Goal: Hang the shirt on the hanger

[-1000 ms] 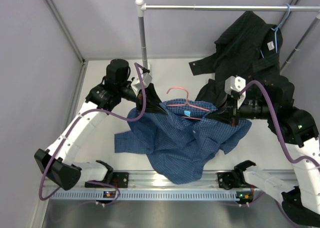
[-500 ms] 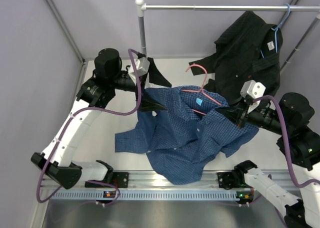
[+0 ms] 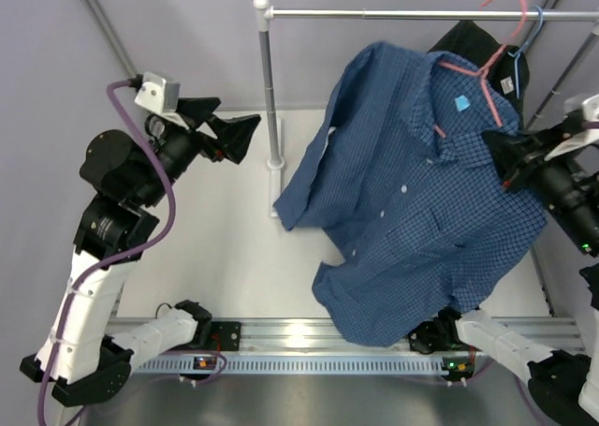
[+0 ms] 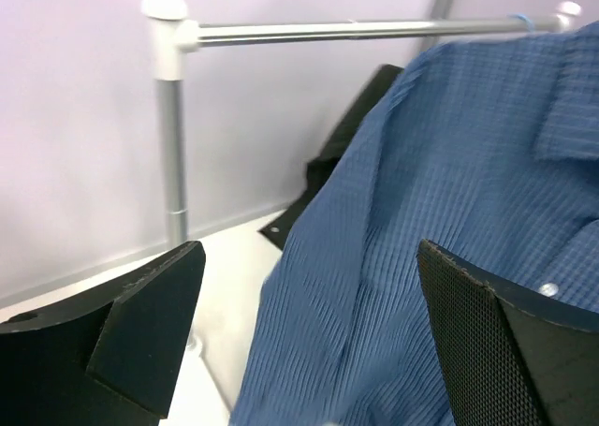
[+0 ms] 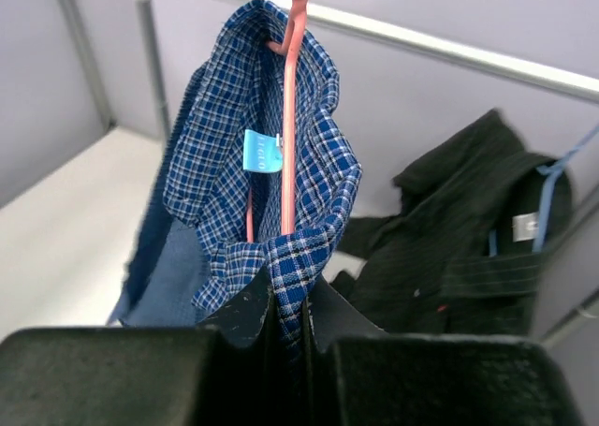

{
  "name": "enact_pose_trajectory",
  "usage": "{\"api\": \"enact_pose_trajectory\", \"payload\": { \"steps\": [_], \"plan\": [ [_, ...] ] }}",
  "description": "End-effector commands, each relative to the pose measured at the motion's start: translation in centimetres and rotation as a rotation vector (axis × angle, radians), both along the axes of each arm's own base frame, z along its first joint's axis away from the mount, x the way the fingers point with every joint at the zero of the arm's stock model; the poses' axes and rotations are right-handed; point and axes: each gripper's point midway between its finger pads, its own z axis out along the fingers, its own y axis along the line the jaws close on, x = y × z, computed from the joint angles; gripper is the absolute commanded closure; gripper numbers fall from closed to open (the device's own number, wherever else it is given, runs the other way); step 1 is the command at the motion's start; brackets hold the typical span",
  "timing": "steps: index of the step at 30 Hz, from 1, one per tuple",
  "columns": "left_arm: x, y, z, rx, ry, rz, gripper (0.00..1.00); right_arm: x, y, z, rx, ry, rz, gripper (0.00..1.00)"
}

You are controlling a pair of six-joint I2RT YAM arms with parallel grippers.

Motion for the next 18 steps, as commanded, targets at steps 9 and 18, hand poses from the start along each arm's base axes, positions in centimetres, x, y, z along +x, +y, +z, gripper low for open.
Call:
{"api": "enact_pose_trajectory", "payload": {
  "steps": [9,18],
  "plan": [
    [-0.8,5.3,-5.4,0.073,0.126,0.237,0.02,3.3,-0.6,1.1,0.054,0.057,-0.120,1.00],
    [-2.0,5.8,-18.9,0.182,0.317,0.235,0.02,7.1,0.6,-2.5,0.128,0.122,-0.164,1.00]
  ]
}}
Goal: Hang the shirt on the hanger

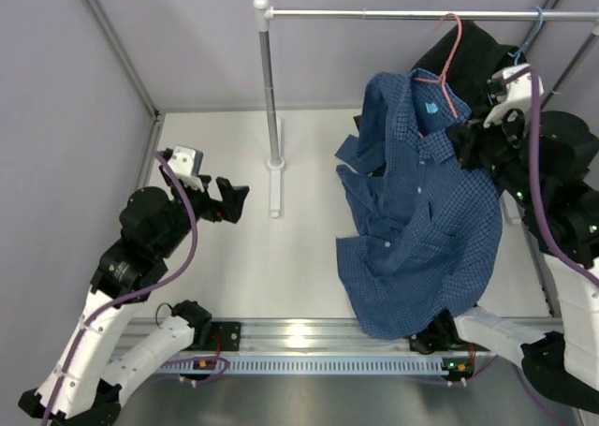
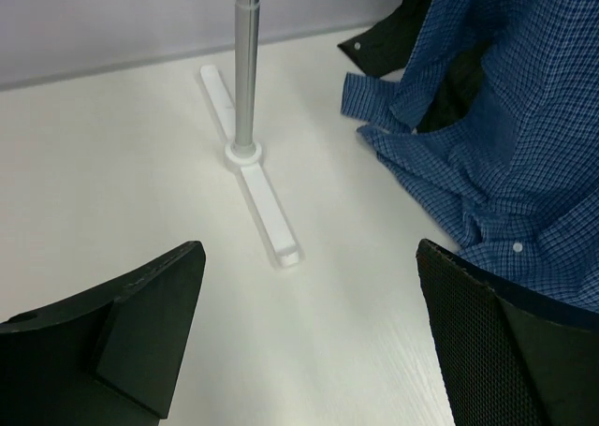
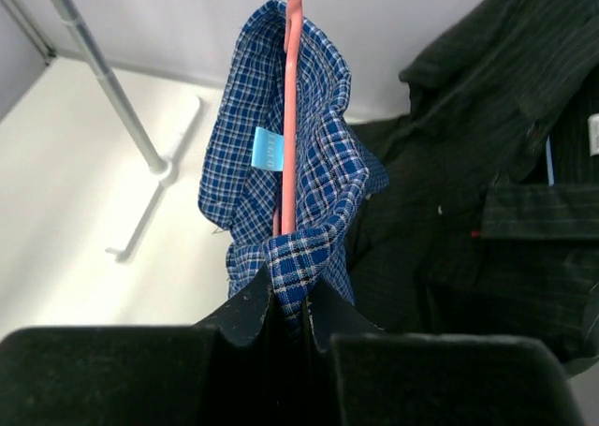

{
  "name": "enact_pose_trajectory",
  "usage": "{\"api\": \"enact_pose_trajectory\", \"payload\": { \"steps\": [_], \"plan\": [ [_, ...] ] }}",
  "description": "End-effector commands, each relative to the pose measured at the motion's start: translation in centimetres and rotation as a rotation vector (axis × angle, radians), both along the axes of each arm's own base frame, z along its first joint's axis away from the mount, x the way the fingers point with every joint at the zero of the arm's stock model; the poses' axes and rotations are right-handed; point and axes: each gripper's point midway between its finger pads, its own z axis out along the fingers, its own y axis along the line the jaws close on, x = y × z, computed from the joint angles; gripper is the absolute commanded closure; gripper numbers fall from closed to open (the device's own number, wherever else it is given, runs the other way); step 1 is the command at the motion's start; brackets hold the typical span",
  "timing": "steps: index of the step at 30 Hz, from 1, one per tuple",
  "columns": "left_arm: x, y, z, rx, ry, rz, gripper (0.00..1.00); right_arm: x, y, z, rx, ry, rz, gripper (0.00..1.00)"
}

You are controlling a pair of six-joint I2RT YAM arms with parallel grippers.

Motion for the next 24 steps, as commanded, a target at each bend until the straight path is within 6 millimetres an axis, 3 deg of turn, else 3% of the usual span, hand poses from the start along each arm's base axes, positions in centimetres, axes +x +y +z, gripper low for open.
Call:
{"api": "enact_pose_trajectory", "payload": {
  "steps": [1,2,5,7,13,18,23,24],
  "plan": [
    [0.2,0.4,-2.9,0.009,0.038,0.030,0.02,1.4,-0.3,2.5,0.115,-0.114,-0.067,1.00],
    [0.4,0.1,-5.2,0.027,0.082,0.024,0.02,2.4,-0.6,3.0,0.133,-0.147,-0.110,1.00],
    [0.9,-0.9,-8.0,0.034,0.140,-0.006,0.02,5.4,0.1,1.5,0.114,-0.141,-0.141,1.00],
    [0.9,-1.2,-9.5,0.057,0.174,-0.026,0.02,6.6,0.3,1.8,0.125,-0.174,-0.154,1.00],
    [0.7,-0.4,-9.9,0.081,0.154,-0.004,0.02,8.3,0.7,3.6,0.150,-0.234,-0.169,1.00],
    [0.4,-1.1,-10.6,0.083,0.176,-0.046,0.02,10.6,0.6,3.8,0.143,-0.222,-0.201,1.00],
    [0.2,-1.1,-10.5,0.079,0.166,-0.050,0.02,12.6,0.4,1.6,0.157,-0.195,-0.240,1.00],
    [0.1,-1.0,-10.5,0.077,0.165,-0.049,0.02,13.2,0.5,-0.2,0.152,-0.168,-0.244,1.00]
  ]
}}
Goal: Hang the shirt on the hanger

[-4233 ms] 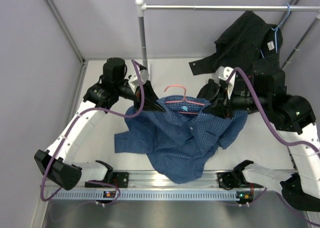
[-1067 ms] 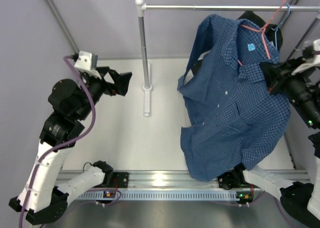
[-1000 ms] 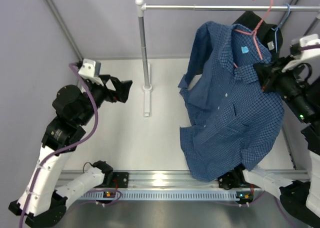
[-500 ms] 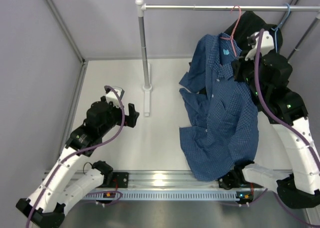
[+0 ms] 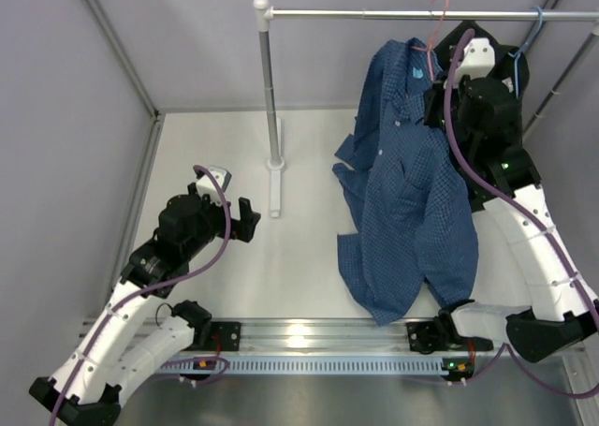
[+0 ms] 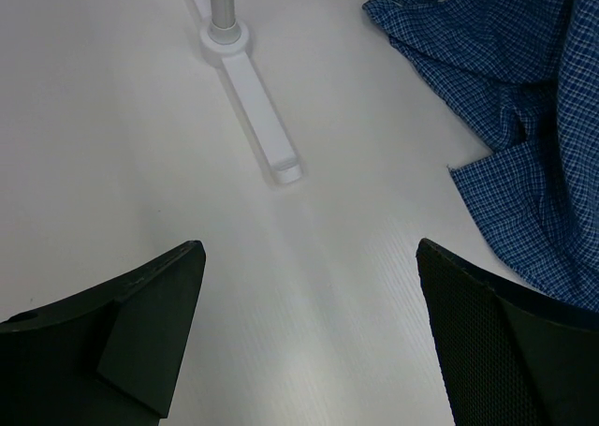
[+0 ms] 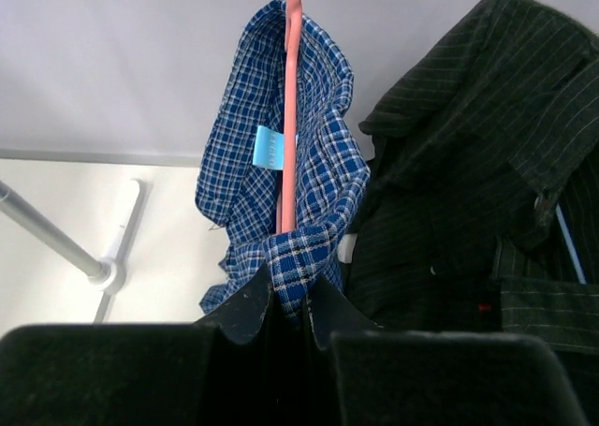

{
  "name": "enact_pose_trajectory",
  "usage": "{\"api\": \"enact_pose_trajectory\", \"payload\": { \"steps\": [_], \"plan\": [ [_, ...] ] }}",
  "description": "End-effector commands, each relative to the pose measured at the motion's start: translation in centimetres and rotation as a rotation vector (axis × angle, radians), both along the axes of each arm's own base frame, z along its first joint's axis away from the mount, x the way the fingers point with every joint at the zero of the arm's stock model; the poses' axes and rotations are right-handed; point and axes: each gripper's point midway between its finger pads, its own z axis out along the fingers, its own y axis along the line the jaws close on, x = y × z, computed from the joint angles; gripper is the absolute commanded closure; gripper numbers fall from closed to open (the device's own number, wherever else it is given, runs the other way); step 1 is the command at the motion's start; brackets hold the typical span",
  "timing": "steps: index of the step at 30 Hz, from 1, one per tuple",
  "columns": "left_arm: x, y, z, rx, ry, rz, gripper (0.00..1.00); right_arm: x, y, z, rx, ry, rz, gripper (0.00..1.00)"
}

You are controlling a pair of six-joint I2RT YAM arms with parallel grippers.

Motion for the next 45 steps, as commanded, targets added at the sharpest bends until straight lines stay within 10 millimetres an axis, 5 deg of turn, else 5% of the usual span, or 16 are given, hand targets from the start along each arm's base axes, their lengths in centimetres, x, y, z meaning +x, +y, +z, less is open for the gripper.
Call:
{"api": "enact_pose_trajectory", "payload": {
  "steps": [1,5,14,17,18,21,27,28,31,37,45],
  "plan": [
    [0.2,-0.3,1.1,-0.025,-0.050,-0.015,0.02,1.1,-0.8,2.5,0.096,-0.138,-0.051,1.00],
    [0.4,-0.1,0.8,-0.017,-0.044,-0.005,0.02,1.8,-0.3,-0.4,0.116,-0.115,-0.045,1.00],
    [1.6,1.2,0.3,-0.038,-0.006,0.041,0.02,2.2,-0.2,-1.6,0.105,-0.114,-0.040,0.98],
    [1.9,1.9,0.2,-0.038,-0.001,0.069,0.02,2.2,-0.7,-1.4,0.105,-0.120,-0.038,0.64],
    [2.0,2.1,0.1,-0.038,0.000,0.079,0.02,2.1,-0.8,-1.3,0.105,-0.122,-0.039,0.36],
    [2.1,2.5,0.0,-0.036,0.003,0.097,0.02,1.4,-1.2,-0.7,0.092,-0.128,-0.033,0.01],
    [3.6,6.6,0.1,-0.054,0.008,0.305,0.02,-3.4,-2.3,0.8,0.070,-0.112,0.000,0.01],
    [3.8,7.2,0.2,-0.070,0.011,0.333,0.02,-5.5,-3.0,2.0,0.081,-0.145,0.001,0.00],
    [4.1,9.4,0.4,-0.102,0.009,0.421,0.02,-9.9,-4.7,1.4,0.079,-0.139,-0.013,0.01],
    [3.2,9.4,-0.2,-0.103,0.001,0.402,0.02,-16.5,-7.8,-3.9,0.036,-0.072,-0.060,0.01],
    [1.8,9.1,-0.5,-0.123,-0.025,0.387,0.02,-20.5,-10.1,-9.8,-0.012,-0.030,-0.105,0.01]
  ]
}}
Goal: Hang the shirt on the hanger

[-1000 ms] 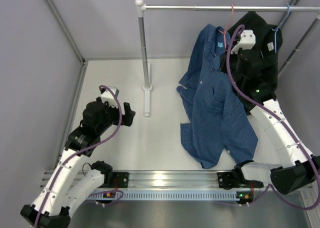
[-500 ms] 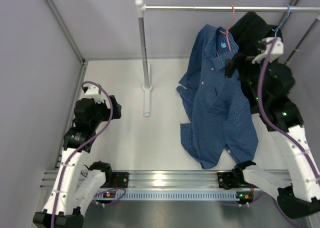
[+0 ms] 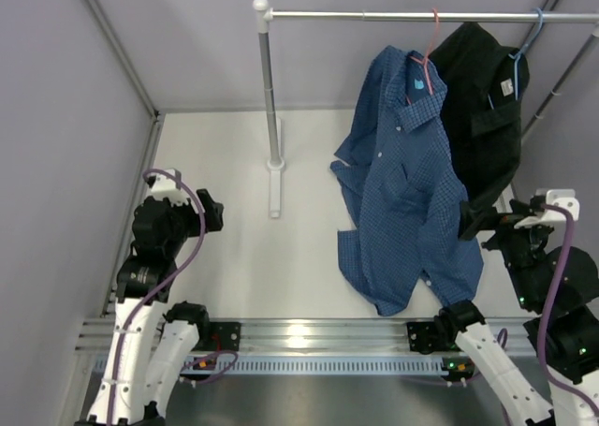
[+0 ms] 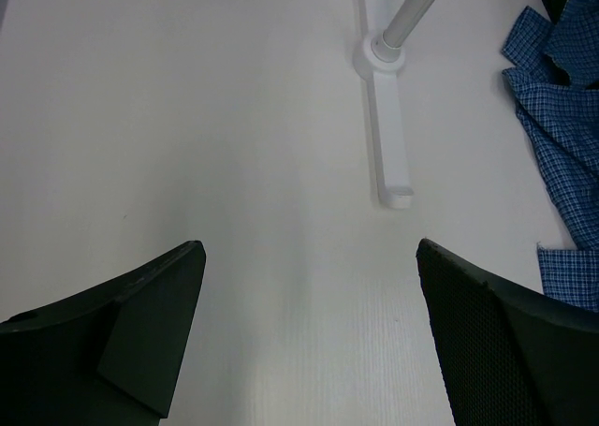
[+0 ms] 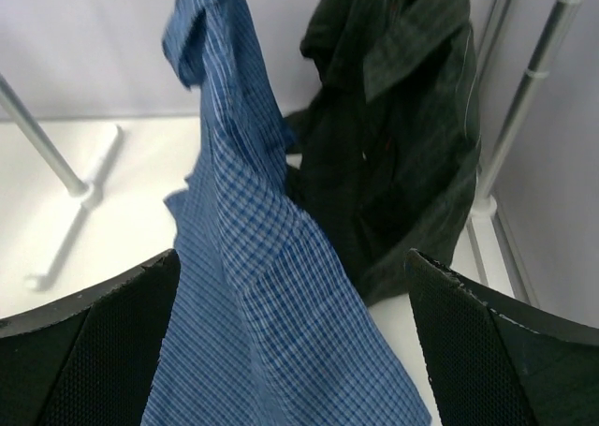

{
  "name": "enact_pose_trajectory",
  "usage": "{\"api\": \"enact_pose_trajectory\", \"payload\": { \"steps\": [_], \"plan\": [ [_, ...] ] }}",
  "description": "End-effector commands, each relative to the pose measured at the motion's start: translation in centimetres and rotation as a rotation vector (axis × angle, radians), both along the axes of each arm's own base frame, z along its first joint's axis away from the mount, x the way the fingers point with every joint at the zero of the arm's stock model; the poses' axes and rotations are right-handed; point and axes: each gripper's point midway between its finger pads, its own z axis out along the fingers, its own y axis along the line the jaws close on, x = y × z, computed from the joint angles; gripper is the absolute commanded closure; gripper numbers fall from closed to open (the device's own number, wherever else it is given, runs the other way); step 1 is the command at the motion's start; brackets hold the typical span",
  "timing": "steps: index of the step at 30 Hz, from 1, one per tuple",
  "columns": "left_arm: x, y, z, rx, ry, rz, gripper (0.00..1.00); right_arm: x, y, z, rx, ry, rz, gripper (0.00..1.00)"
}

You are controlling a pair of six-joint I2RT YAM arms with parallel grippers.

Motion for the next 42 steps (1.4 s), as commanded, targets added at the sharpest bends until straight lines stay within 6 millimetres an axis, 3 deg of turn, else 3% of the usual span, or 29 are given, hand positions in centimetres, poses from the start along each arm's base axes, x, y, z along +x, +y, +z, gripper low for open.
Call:
{"api": "enact_pose_trajectory", "payload": {
  "steps": [1,7,16,42],
  "plan": [
    [0.2,0.0,1.3,-0.019,-0.057,0.006,0.02,-1.1,-1.1,-3.4,-0.055,0.080,-0.038,0.00],
    [-0.2,-1.2,1.6,-0.048,-0.063,-0.050,0.02,-1.9,-2.2,-4.4,-0.048,0.034,-0.080,0.01],
    [-0.6,-2.4,0.9,-0.065,-0.061,-0.102,0.02,-0.9,-2.0,-5.9,-0.006,0.064,-0.103,0.01],
    [-1.0,-2.5,1.0,-0.066,-0.075,-0.106,0.02,0.3,-1.8,-7.4,0.013,0.110,-0.121,0.01]
  ]
}}
